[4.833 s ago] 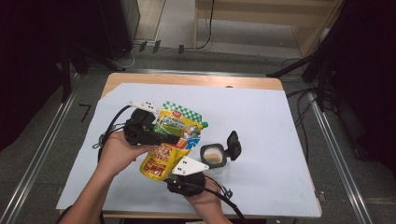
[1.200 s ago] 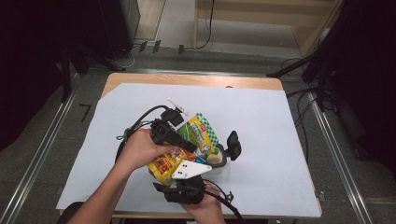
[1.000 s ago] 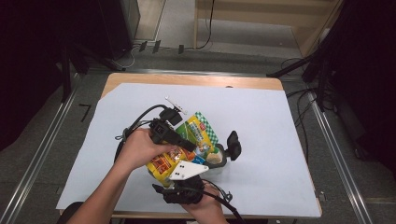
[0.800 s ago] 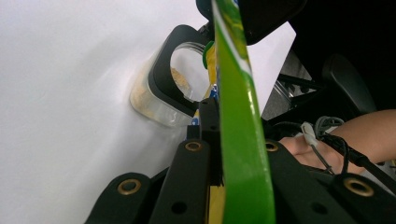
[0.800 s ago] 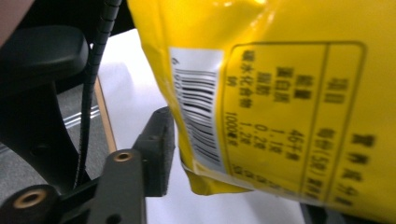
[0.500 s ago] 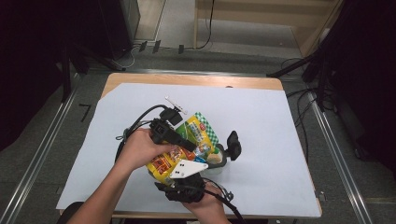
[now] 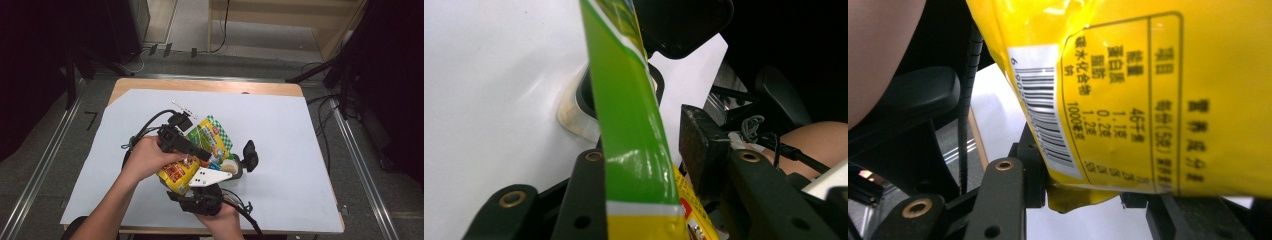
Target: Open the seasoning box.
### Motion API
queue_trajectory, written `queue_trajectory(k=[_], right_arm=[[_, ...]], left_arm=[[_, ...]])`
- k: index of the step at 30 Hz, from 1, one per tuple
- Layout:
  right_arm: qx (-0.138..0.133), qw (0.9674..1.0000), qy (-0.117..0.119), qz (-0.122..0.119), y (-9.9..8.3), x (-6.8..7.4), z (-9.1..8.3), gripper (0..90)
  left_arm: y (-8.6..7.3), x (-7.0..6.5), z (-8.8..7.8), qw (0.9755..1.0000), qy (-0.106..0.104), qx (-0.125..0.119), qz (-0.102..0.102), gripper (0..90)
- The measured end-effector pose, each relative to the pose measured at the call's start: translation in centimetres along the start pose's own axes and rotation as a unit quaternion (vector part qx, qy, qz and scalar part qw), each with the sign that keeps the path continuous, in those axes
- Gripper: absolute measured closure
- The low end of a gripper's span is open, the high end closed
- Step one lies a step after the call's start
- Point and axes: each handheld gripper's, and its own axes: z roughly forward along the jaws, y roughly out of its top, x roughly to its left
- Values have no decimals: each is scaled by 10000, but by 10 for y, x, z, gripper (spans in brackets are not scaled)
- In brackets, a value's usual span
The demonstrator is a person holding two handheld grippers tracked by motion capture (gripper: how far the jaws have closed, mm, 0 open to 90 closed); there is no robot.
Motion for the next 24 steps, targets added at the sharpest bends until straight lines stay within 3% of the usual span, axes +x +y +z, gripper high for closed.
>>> queue_trajectory(k=[4, 6, 10, 17, 24], right_arm=[[-58, 10000, -13, 55, 0, -1, -2, 652], [-53, 10000, 3, 49, 0, 0, -1, 650], [-40, 10000, 8, 37, 0, 0, -1, 646], [55, 9999, 22, -108, -1, 3, 1, 619], [62, 9999, 145, 43, 0, 0, 0, 625]], left_arm=[[-1, 2, -1, 9999, 12, 66, -92, 645], [-1, 1, 1, 9997, 161, 154, -90, 697], [0, -1, 3, 9995, 245, 180, -26, 753], [3, -3, 10, 9991, 240, 352, 15, 772], [13, 0, 10, 9988, 281, 388, -48, 796]])
